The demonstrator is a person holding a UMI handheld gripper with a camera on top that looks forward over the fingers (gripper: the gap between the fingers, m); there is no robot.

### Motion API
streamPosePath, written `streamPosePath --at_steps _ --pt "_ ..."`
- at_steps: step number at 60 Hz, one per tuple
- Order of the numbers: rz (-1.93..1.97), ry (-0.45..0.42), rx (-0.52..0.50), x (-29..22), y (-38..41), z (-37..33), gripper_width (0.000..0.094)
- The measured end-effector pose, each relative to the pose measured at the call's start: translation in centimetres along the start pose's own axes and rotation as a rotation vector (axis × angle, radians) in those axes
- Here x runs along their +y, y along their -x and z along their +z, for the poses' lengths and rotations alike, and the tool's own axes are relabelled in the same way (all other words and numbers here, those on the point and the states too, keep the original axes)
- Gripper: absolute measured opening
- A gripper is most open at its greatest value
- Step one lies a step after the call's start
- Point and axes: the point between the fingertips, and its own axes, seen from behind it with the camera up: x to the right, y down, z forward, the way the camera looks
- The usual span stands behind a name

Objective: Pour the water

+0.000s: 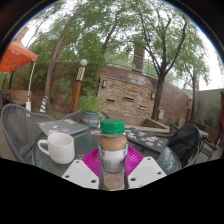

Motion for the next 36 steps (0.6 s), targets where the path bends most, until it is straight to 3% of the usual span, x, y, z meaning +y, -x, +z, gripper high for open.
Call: streamPosePath --at_steps 9,23,30,36 --pt "-0.605 -0.069 -0.013 -6.7 2.8 3.6 0.0279" --pt "-1.737 -0.209 0.041 -10.4 6.8 5.9 0.0277" --pt "-2.047 -0.258 0.097 -11.6 7.4 5.8 0.0279" --pt "-2.168 -0.259 0.086 -11.9 7.5 5.7 0.0278"
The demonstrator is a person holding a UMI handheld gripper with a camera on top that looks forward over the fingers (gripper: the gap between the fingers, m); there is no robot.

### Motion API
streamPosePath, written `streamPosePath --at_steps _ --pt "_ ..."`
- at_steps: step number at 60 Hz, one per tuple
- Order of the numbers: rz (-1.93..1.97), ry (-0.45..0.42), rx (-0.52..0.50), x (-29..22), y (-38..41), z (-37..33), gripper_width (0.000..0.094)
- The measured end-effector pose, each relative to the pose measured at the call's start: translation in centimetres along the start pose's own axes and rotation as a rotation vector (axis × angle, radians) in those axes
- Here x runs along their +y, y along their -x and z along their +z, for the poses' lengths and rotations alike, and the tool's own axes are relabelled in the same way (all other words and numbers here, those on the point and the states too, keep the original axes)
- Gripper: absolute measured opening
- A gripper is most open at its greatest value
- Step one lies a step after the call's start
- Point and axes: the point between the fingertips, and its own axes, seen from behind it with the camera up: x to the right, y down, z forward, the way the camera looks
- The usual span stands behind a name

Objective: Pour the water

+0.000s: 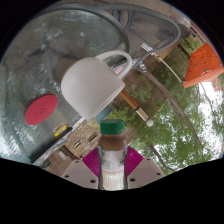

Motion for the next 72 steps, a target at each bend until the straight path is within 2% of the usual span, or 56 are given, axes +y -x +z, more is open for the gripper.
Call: streamPosePath --at_steps 12,18,23,28,34,38,42,43,49,55,56,65,70,72 --pt "-0.012 -0.007 -0.008 -0.2 1.4 1.0 0.028" --pt "0.119 0.005 0.033 -0.3 0.5 0.4 0.0279" --pt "0.426 0.02 0.09 2.4 -1.6 1.2 0.0281" --pt "0.91 0.075 0.167 6.9 -3.0 -0.3 0.028" --pt "1.563 0.09 0.177 10.1 0.1 -1.9 0.028" --pt "1.977 0.098 0.147 9.0 4.3 -1.7 0.0281" --pt "2.269 0.055 0.105 8.7 7.6 -2.3 0.0281" --pt "2.337 0.057 0.083 6.8 8.6 -1.7 0.028" --pt "2.555 0.059 0.001 3.7 14.2 -1.6 0.028" --pt "2.547 0.068 -0.086 -0.7 18.0 -1.5 0.028" --pt "2.537 0.065 -0.097 0.7 18.6 -2.0 0.028" --pt "2.478 0.029 -0.162 -2.7 19.7 -2.0 0.0281" --pt "2.449 0.04 -0.215 -4.4 20.5 -1.9 0.0282" --pt "2.428 0.026 -0.184 -4.4 20.3 -1.9 0.0281"
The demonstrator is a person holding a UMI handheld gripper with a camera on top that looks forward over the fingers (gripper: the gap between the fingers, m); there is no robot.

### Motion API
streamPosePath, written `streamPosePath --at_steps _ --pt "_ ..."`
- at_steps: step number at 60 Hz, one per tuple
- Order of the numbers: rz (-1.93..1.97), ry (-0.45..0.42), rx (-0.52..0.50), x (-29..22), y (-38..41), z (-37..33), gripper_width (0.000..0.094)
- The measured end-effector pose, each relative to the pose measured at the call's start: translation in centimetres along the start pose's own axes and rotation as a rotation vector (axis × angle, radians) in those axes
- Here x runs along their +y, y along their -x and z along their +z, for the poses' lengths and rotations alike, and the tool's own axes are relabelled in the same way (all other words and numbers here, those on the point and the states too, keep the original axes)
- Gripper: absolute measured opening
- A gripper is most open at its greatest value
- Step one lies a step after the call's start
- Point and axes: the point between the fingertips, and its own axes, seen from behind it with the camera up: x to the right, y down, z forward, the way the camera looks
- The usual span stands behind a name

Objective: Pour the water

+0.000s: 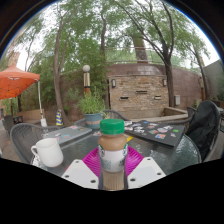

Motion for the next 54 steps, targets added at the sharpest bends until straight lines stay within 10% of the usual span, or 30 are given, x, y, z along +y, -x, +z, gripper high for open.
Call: streamPosePath --at_steps 18,26,31,54 --pt "-0.056 -0.019 0.02 -0.2 0.4 -0.5 0.034" --pt "-0.063 0.008 0.029 0.1 0.2 -1.0 0.0516" --pt "-0.084 0.031 0.029 0.4 0.3 -2.3 0.0857" --pt "-0.013 0.07 0.139 0.5 -2.8 -17.0 0.0828"
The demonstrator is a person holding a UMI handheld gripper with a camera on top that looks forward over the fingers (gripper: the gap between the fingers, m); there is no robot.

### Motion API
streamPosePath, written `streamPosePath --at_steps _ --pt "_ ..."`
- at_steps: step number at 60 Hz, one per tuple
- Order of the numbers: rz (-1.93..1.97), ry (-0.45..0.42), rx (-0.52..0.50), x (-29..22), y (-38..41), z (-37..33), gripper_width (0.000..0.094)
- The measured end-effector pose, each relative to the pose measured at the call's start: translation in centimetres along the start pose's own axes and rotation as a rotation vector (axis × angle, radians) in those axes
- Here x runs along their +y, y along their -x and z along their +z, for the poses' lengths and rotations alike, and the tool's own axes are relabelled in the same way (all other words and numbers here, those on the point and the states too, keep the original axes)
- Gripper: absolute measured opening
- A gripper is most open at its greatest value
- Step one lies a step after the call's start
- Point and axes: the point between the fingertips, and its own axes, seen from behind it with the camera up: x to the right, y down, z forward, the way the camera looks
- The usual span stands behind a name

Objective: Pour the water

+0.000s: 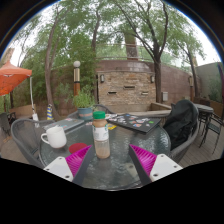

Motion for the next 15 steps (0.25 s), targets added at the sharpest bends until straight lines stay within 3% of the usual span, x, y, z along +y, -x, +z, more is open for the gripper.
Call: streamPosePath --at_steps 15 --pt "-0.003 -0.013 0.047 -1.1 -3.2 -5.1 0.0826"
